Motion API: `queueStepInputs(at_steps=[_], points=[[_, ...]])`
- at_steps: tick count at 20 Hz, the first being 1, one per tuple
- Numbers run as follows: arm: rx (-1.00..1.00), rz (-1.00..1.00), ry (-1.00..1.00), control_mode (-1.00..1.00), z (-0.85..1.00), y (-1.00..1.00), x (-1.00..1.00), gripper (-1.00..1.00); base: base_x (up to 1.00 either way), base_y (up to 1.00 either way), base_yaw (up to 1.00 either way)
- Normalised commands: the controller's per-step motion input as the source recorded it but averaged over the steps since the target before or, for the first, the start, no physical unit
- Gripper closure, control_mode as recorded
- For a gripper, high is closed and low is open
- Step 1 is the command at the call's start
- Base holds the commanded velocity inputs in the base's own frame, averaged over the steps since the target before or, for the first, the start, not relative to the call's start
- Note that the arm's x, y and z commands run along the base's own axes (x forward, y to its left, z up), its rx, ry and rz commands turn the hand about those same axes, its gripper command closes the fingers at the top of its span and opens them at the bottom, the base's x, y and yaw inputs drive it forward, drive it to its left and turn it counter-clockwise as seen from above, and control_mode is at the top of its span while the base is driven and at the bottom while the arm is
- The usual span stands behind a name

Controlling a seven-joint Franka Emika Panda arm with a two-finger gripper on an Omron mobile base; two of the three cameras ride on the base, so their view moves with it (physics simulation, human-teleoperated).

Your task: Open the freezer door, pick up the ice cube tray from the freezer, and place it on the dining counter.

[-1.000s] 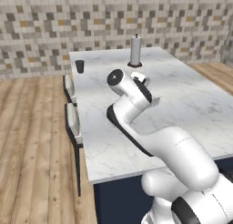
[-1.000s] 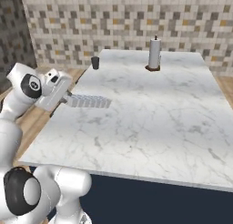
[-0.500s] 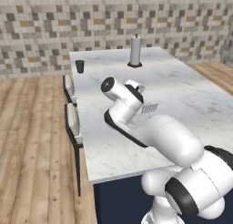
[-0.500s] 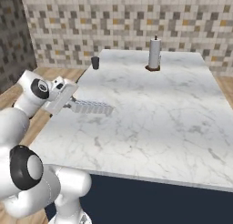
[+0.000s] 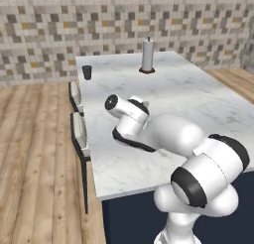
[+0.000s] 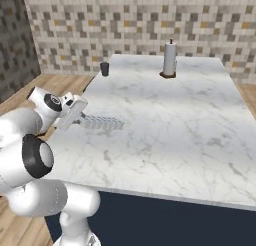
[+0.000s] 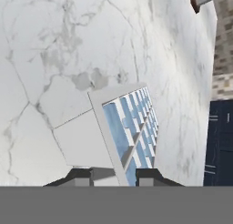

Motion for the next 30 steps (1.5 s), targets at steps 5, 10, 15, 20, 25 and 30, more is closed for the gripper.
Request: queueStepInputs(at_steps=[5, 10, 15, 20, 25, 30], points=[[0.0, 0.0, 0.0, -1.0, -0.37, 0.17, 0.35, 1.0, 0.0, 0.0, 0.0], [0.0, 0.0, 0.0, -1.0, -0.32, 0.14, 0.27, 1.0, 0.0, 0.0, 0.0], [0.0, 0.0, 0.0, -1.0, -0.25, 0.07, 0.11, 1.0, 0.0, 0.0, 0.0], [0.0, 0.0, 0.0, -1.0, -0.21, 0.01, 0.01, 1.0, 0.0, 0.0, 0.0], [0.0, 0.0, 0.01, -1.0, -0.18, 0.0, 0.0, 1.0, 0.0, 0.0, 0.0], [0.0, 0.0, 0.02, -1.0, -0.08, 0.0, 0.0, 1.0, 0.0, 0.0, 0.0]])
